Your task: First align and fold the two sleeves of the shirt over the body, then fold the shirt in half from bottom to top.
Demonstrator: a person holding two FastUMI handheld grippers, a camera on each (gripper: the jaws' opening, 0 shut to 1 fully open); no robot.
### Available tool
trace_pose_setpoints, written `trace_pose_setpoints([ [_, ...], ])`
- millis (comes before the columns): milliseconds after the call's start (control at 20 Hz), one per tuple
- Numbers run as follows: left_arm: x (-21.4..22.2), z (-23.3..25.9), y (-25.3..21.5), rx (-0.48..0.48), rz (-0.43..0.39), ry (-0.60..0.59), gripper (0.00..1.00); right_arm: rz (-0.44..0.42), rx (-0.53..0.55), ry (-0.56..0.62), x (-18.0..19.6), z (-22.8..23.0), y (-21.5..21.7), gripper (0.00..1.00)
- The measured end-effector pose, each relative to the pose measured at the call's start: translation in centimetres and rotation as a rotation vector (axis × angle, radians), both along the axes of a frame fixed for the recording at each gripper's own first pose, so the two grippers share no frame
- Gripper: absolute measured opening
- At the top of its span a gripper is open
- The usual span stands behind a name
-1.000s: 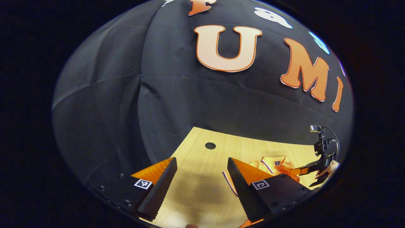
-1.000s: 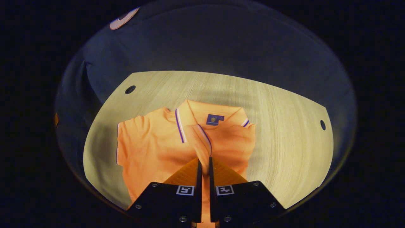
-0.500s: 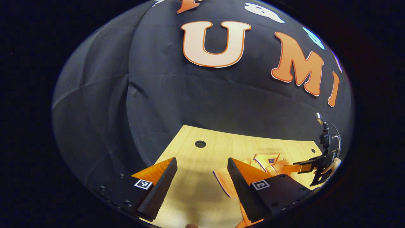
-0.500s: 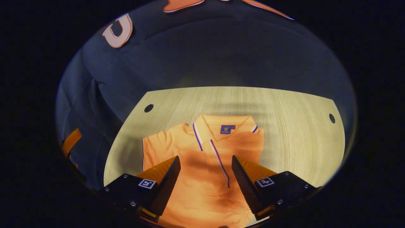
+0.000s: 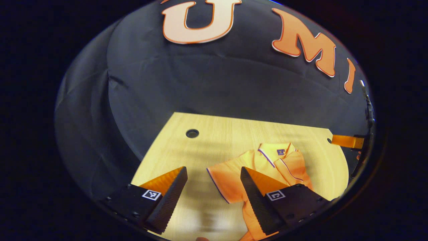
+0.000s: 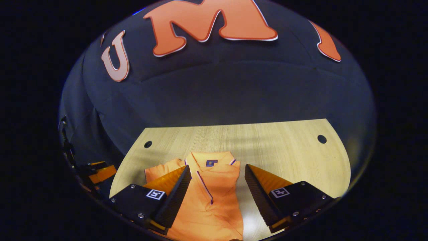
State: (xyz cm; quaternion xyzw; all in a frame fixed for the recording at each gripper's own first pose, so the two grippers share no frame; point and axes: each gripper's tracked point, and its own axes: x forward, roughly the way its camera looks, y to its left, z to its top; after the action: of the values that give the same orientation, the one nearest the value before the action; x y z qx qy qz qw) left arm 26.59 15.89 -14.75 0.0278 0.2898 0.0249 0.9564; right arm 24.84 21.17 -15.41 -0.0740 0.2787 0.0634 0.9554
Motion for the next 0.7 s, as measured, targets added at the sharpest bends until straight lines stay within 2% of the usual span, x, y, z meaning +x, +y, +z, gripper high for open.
trace_pose_setpoints([
  [150,0.8,-3.0,0.0,-0.014,0.016,0.125,0.98,-0.021,0.020,-0.061,-0.4,3.0,-1.9,0.98],
  [200,0.6,-4.8,0.5,-0.006,0.038,0.217,0.98,-0.025,0.025,-0.079,-0.5,3.8,-2.6,0.98],
  [300,0.9,-7.0,0.8,-0.010,0.065,0.307,0.98,-0.026,0.031,-0.086,-1.1,4.8,-3.9,0.98],
  [550,2.6,-11.9,1.3,-0.054,0.144,0.477,0.98,-0.045,0.054,-0.088,-1.8,5.3,-6.8,0.98],
  [700,2.8,-13.7,1.3,-0.068,0.176,0.517,0.99,-0.055,0.055,-0.075,-2.2,5.0,-8.1,0.99],
])
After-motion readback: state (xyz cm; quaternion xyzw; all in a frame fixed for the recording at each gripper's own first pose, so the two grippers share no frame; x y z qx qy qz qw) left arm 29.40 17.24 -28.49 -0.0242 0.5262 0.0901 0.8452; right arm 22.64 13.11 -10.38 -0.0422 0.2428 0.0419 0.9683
